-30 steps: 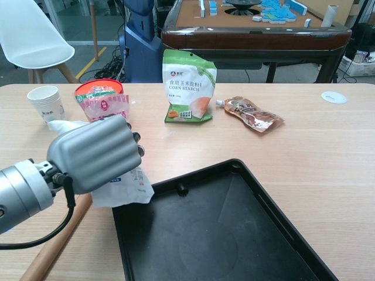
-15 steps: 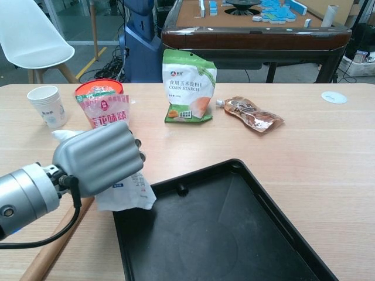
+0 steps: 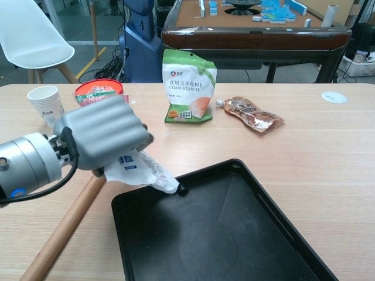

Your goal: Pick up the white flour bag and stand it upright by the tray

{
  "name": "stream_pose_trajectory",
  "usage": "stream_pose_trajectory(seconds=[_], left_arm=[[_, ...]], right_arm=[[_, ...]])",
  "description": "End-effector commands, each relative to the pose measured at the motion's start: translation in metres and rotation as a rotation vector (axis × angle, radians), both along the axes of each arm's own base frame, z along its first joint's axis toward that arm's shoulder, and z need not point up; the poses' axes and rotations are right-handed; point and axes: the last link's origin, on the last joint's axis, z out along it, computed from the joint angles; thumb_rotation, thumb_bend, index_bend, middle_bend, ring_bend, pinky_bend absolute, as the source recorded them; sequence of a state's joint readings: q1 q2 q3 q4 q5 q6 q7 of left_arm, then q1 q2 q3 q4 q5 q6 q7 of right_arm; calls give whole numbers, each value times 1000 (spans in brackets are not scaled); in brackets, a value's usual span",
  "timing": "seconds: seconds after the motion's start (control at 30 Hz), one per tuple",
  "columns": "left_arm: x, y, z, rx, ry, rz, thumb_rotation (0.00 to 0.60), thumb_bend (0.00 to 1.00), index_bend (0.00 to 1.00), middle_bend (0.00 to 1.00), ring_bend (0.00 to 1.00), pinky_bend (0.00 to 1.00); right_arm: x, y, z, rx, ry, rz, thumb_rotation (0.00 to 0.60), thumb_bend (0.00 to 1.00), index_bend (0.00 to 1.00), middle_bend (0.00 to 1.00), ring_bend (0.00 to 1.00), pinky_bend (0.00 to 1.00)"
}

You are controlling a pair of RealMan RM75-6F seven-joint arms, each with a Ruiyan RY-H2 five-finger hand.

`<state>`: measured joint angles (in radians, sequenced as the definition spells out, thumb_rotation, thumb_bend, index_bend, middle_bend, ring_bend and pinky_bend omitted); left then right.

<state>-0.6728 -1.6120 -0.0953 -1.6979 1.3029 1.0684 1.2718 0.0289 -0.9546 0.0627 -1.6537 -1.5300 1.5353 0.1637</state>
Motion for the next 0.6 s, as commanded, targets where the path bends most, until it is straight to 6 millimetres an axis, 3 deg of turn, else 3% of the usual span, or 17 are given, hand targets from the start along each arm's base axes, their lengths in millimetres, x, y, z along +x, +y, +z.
stream_pose_trajectory(seconds=[0.03,0.6], left_arm=[[8,15,8,-67,-168,78,600,194,575,749,720,748],[8,68,9,-246,-702,444,600,195,561,725,703,773]], right_arm=[[0,0,0,0,0,0,600,219,237,248,139,165],[-3,1,-1,2,-5,-7,600,220,238,248,139,165]])
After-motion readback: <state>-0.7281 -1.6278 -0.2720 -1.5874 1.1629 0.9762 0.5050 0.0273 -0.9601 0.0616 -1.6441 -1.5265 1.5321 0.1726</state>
